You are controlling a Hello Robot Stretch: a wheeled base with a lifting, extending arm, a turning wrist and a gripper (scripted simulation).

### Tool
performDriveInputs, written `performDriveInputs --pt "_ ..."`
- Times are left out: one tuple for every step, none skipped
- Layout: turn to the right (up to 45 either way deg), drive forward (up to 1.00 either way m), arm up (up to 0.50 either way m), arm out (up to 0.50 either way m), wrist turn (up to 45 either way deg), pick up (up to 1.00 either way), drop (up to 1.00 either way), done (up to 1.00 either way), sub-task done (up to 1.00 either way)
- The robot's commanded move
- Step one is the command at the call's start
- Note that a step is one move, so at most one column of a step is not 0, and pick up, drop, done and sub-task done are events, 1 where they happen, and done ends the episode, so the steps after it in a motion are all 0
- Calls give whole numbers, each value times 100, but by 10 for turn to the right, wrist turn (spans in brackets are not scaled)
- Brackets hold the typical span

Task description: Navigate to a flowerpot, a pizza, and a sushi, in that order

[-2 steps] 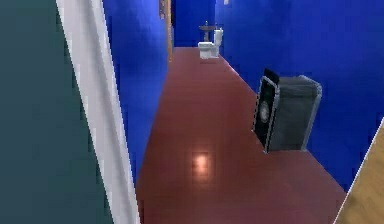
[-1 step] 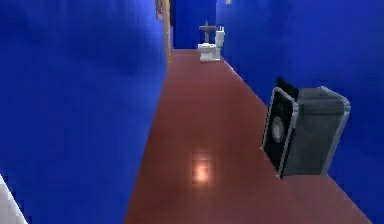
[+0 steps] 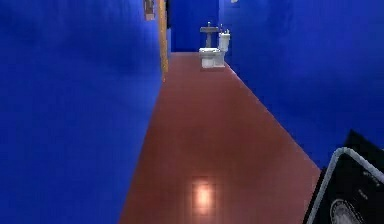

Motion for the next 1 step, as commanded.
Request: performDriveInputs --pt "-30 0 0 0 0 0 0 0 0"
